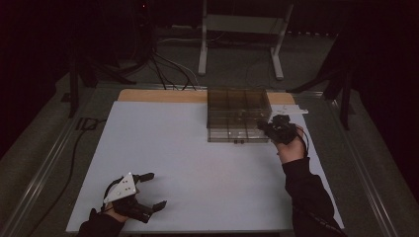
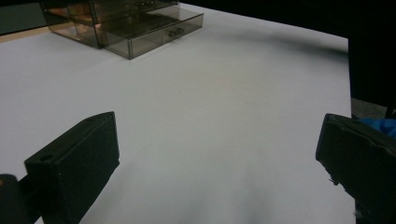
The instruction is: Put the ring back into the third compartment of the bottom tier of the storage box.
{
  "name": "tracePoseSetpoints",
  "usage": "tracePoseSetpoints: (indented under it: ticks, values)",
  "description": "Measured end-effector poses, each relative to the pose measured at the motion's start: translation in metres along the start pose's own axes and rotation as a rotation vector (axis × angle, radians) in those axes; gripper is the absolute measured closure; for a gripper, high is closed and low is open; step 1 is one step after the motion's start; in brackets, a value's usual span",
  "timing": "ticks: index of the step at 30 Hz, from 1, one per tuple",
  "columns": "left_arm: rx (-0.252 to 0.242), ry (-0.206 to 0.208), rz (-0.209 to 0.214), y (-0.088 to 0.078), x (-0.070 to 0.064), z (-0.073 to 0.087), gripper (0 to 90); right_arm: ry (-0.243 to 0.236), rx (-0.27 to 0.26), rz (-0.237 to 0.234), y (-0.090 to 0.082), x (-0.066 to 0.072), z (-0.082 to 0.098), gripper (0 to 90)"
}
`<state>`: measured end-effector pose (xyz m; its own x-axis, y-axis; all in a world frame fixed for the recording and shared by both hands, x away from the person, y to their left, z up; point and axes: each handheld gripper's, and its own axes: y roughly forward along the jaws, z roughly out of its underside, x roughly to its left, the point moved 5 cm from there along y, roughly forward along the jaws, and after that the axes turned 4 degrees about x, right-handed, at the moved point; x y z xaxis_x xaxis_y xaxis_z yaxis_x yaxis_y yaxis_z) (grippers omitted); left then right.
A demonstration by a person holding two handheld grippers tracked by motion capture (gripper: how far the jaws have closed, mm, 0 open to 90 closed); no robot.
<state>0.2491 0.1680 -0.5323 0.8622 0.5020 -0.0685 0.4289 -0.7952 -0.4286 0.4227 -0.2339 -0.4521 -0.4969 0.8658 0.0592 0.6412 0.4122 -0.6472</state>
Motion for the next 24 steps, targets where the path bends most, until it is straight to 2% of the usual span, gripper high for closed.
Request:
tracePoseSetpoints:
  ticks: [4, 9, 24]
  values:
    - [0.002, 0.0, 0.0, 0.0, 0.0, 0.0, 0.5, 0.036, 0.006, 0.009, 0.007, -0.009, 0.003, 87.6]
    - [-0.002, -0.001, -0.001, 0.0, 0.0, 0.0, 0.6, 0.057, 0.011, 0.011, 0.014, -0.013, 0.005, 87.6]
    - [-0.007, -0.003, 0.002, -0.001, 0.0, 0.0, 0.6, 0.072, 0.05, 0.061, 0.035, -0.027, 0.013, 87.5]
